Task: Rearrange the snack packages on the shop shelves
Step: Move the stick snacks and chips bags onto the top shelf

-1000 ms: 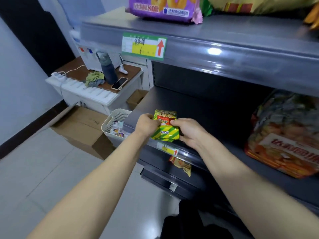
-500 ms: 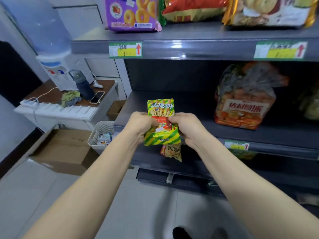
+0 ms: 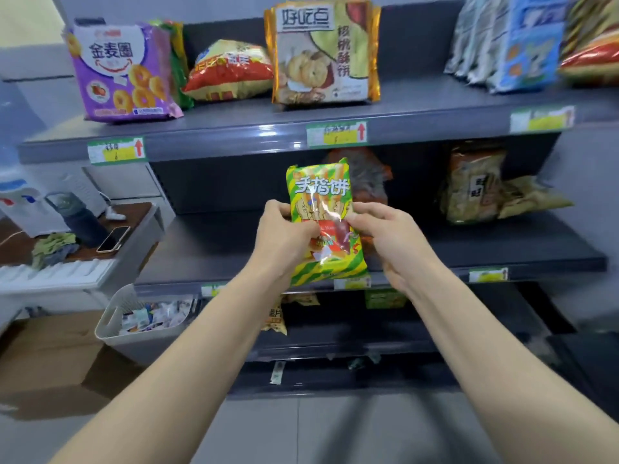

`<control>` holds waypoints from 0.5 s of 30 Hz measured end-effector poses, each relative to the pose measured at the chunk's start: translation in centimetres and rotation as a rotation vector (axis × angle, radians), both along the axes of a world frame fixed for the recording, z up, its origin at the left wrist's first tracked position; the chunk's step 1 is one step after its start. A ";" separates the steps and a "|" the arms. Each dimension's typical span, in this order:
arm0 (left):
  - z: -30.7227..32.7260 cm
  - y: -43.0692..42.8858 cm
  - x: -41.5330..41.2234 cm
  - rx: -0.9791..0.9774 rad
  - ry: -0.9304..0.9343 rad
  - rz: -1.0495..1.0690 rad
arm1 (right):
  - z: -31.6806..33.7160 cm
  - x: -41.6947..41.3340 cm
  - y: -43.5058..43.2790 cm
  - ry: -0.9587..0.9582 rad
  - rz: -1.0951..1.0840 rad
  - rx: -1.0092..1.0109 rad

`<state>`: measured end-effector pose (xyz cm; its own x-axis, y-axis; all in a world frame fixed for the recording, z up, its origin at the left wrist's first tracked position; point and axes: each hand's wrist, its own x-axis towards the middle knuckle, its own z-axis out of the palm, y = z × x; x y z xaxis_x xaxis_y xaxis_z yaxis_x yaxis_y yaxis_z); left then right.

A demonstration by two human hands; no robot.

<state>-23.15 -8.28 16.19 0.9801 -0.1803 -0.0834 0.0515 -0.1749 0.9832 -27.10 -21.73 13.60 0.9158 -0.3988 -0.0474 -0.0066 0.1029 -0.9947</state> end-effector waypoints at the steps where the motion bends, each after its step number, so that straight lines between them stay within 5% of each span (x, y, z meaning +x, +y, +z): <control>1: 0.4 -1.8 -1.2 -0.017 -0.009 -0.025 | 0.5 -1.3 -1.9 -0.020 -0.016 -0.002; 15: 6.6 -22.1 -8.6 -0.197 -0.338 -0.296 | 7.4 -11.6 -21.1 -0.351 -0.254 0.033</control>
